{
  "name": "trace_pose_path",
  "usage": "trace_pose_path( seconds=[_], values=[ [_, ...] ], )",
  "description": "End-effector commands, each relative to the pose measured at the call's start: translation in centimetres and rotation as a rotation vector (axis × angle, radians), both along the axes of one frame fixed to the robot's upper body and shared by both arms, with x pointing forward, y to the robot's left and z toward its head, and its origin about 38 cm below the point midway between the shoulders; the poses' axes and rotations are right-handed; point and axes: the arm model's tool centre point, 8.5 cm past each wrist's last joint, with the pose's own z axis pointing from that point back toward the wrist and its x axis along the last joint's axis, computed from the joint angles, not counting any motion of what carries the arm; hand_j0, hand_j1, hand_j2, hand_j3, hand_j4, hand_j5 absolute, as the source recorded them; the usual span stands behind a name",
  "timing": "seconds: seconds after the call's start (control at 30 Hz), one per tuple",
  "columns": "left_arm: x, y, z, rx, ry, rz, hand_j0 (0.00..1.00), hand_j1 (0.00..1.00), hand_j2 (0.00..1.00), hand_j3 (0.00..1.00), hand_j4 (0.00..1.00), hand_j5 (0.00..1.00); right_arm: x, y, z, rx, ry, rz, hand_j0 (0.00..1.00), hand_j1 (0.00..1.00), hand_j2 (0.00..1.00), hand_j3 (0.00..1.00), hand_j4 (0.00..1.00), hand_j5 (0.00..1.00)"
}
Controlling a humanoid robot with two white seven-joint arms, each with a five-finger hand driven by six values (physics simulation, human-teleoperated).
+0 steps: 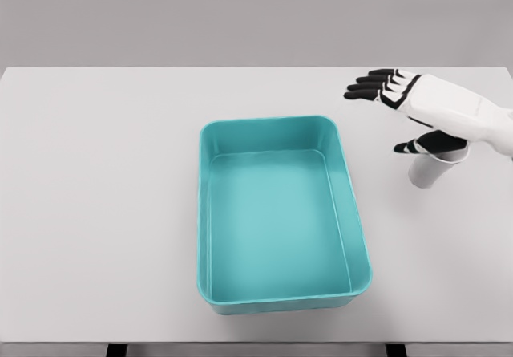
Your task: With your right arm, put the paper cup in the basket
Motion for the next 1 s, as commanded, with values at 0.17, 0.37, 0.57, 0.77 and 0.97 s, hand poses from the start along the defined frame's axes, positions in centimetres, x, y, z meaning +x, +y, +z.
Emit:
trace_pose_path(
  seconds=[0.17, 0.37, 0.57, 0.77, 0.97],
  values=[
    [0.0, 0.0, 0.0, 0.0, 0.001, 0.0, 1.0, 1.0, 1.0, 1.0, 1.0, 1.0, -0.6, -3.4, 2.0, 0.055, -0.059, -0.099, 1.0, 1.0, 1.0, 1.0, 1.0, 1.0],
    [0.0, 0.0, 0.0, 0.0, 0.0, 0.0, 1.0, 1.0, 1.0, 1.0, 1.0, 1.0, -2.7, -6.3, 3.5, 0.372, 0.053, -0.036, 1.0, 1.0, 1.0, 1.0, 1.0, 1.0],
    [0.0, 0.0, 0.0, 0.0, 0.0, 0.0, 1.0, 1.0, 1.0, 1.0, 1.0, 1.0, -1.8, -8.3, 2.7, 0.665, 0.298, -0.106, 1.0, 1.0, 1.0, 1.0, 1.0, 1.0],
    [0.0, 0.0, 0.0, 0.0, 0.001, 0.0, 1.0, 1.0, 1.0, 1.0, 1.0, 1.0, -2.3, -10.1, -2.9, 0.692, 0.475, -0.24, 1.0, 1.0, 1.0, 1.0, 1.0, 1.0],
    [0.0, 0.0, 0.0, 0.0, -0.002, 0.0, 1.0, 1.0, 1.0, 1.0, 1.0, 1.0, -2.5, -13.6, -6.8, 0.753, 0.54, -0.374, 1.0, 1.0, 1.0, 1.0, 1.0, 1.0]
  ],
)
